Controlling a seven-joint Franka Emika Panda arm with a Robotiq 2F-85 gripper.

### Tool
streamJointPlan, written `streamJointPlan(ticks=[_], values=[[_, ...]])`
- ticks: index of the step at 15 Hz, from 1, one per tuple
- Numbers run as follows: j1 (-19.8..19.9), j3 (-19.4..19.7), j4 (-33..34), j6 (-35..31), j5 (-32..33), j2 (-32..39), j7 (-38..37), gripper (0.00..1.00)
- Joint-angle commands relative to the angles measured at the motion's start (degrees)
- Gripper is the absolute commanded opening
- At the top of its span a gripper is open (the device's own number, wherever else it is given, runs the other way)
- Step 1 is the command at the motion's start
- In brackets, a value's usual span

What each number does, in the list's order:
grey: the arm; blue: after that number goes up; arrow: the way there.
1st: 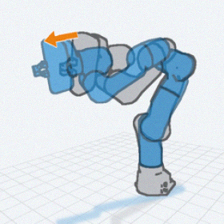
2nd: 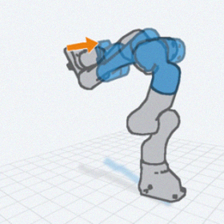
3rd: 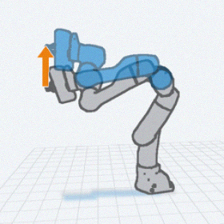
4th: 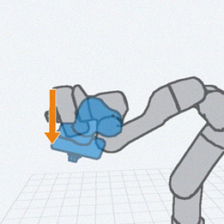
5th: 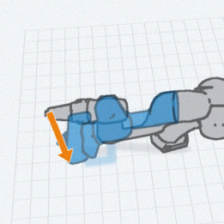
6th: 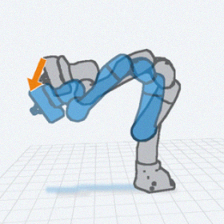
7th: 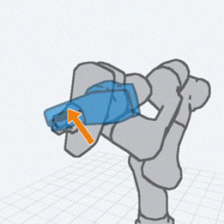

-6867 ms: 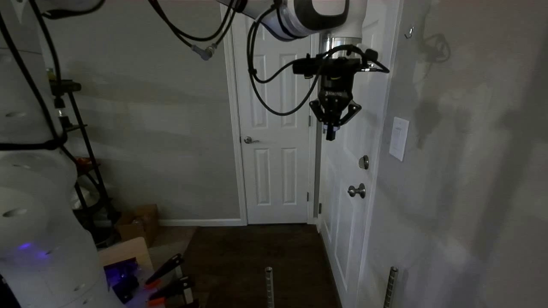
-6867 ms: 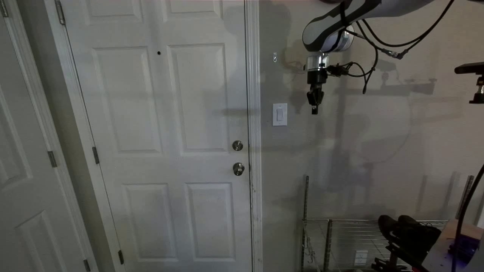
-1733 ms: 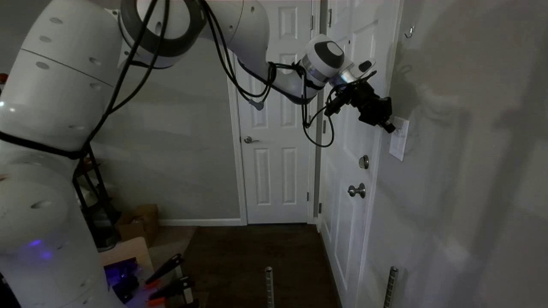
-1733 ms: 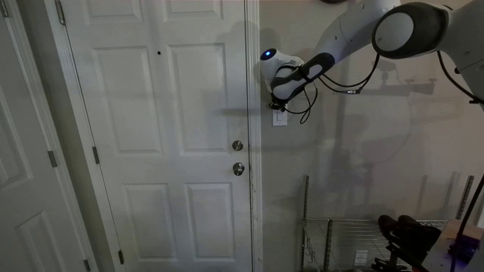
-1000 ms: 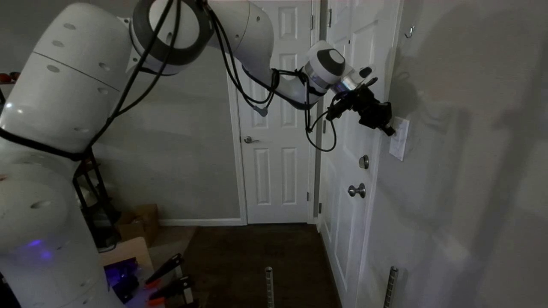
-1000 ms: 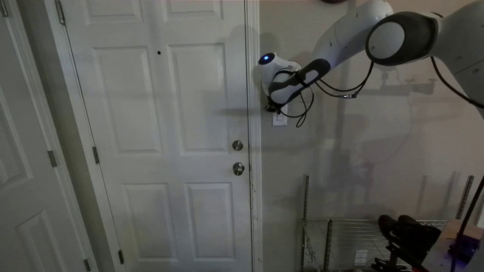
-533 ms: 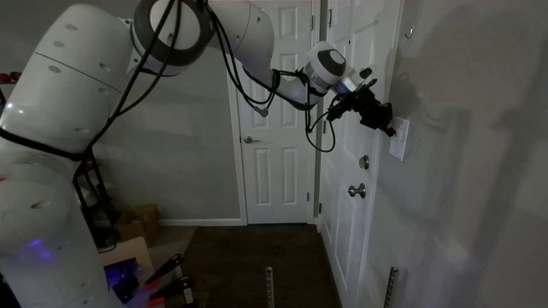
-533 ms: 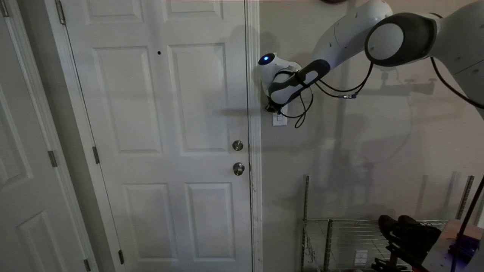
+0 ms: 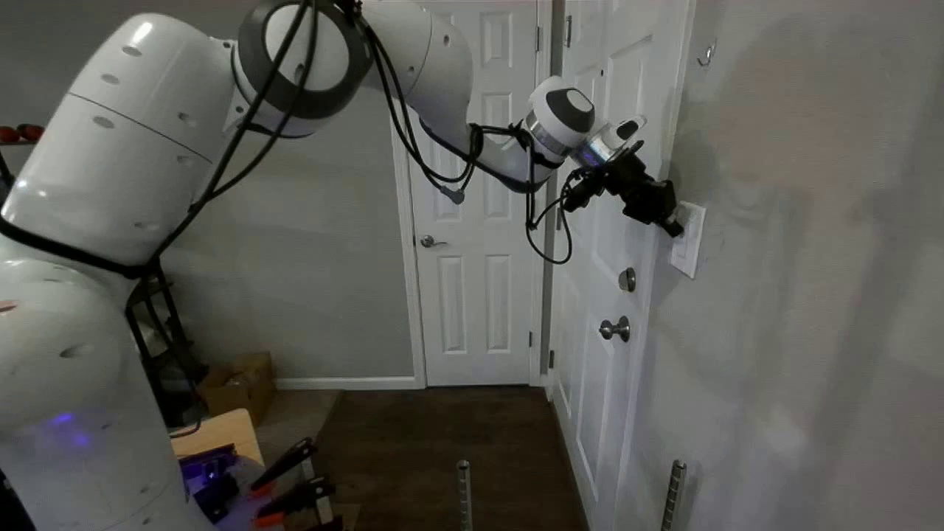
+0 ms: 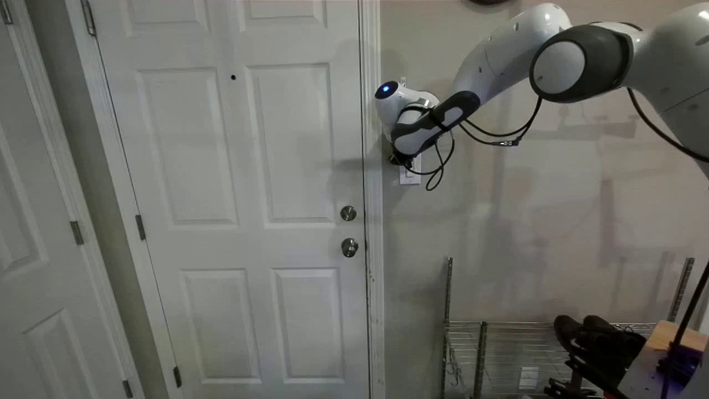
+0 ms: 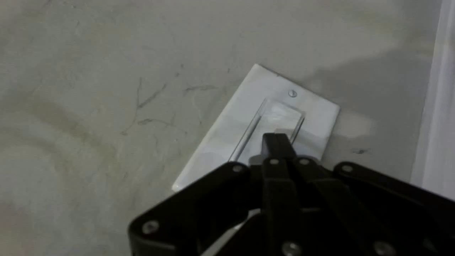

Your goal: Turn on the light switch on the wall

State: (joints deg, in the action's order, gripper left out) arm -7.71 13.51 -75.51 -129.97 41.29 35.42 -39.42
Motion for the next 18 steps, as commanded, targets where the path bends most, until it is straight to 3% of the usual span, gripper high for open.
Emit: streamJointPlan(ticks=[1, 9, 18], values=[[0.32, -0.65, 1.51, 1.57, -0.93, 0.51, -0.15, 0.02], [0.5, -3.31, 3.35, 2.38, -4.01, 0.22, 0.7, 0.02], [0.47, -1.28, 5.74, 6.01, -14.07, 1.34, -3.23, 0.0]])
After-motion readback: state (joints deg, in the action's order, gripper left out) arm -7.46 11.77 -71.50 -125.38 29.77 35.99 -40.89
